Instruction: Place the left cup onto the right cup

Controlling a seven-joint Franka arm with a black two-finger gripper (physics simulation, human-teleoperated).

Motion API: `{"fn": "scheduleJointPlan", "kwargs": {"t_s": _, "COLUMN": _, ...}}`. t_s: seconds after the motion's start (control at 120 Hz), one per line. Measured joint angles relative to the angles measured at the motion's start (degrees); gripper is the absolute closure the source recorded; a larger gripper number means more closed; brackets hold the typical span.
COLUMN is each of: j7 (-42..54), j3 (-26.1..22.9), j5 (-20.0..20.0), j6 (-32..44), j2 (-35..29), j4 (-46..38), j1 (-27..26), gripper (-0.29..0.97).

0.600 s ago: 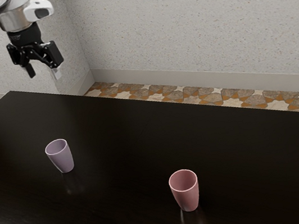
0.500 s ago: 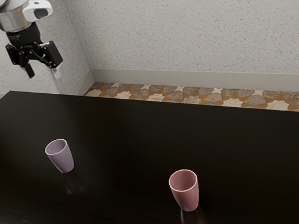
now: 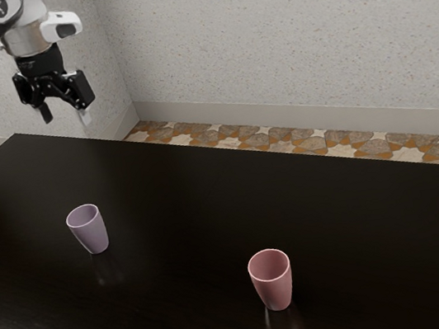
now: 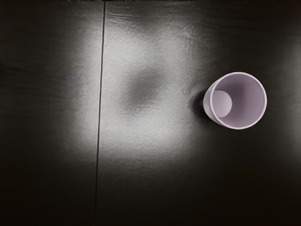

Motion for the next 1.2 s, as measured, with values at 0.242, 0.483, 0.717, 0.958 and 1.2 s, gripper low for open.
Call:
{"fn": "scheduleJointPlan", "kwargs": {"t_s": 0.242, "j7": -0.23, "j3": 0.21, "j5": 0.07, "j6": 2.88, "j2": 0.68, "j4": -4.23, "j1": -2.66, "gripper": 0.0}}
{"fn": "scheduleJointPlan", "kwargs": {"t_s": 0.483, "j7": -0.39, "j3": 0.21, "j5": 0.08, "j6": 6.82, "j2": 1.85, "j4": -7.48, "j1": -3.98, "gripper": 0.0}}
{"fn": "scheduleJointPlan", "kwargs": {"t_s": 0.717, "j7": -0.52, "j3": 0.29, "j5": 0.02, "j6": 10.92, "j2": 3.0, "j4": -10.78, "j1": -2.28, "gripper": 0.0}}
{"fn": "scheduleJointPlan", "kwargs": {"t_s": 0.958, "j7": -0.54, "j3": 1.88, "j5": 0.0, "j6": 14.78, "j2": 3.27, "j4": -14.31, "j1": -2.23, "gripper": 0.0}}
{"fn": "scheduleJointPlan", "kwargs": {"t_s": 1.2, "j7": -0.42, "j3": 3.31, "j5": 0.07, "j6": 17.5, "j2": 3.21, "j4": -16.89, "j1": -2.0, "gripper": 0.0}}
